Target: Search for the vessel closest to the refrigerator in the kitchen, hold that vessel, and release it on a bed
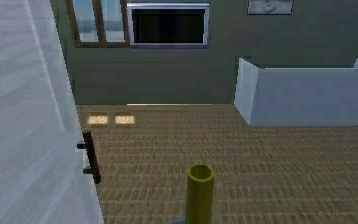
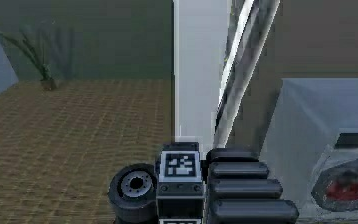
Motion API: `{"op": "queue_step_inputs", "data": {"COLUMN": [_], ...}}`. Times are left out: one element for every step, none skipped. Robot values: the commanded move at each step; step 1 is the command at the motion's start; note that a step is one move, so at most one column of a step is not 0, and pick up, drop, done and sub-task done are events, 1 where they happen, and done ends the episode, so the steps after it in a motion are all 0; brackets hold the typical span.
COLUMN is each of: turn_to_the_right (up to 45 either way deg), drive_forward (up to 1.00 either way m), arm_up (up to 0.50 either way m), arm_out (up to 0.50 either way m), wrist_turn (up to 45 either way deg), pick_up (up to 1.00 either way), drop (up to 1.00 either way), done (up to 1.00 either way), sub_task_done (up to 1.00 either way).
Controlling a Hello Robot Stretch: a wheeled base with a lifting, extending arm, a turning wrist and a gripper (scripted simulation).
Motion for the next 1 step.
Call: {"op": "queue_step_inputs", "data": {"turn_to_the_right": [42.0], "drive_forward": [0.00], "arm_up": [0.00], "arm_out": [0.00], "wrist_turn": [0.0], "pick_up": [0.00], "drop": [0.00], "done": [0.00], "sub_task_done": [0.00]}}
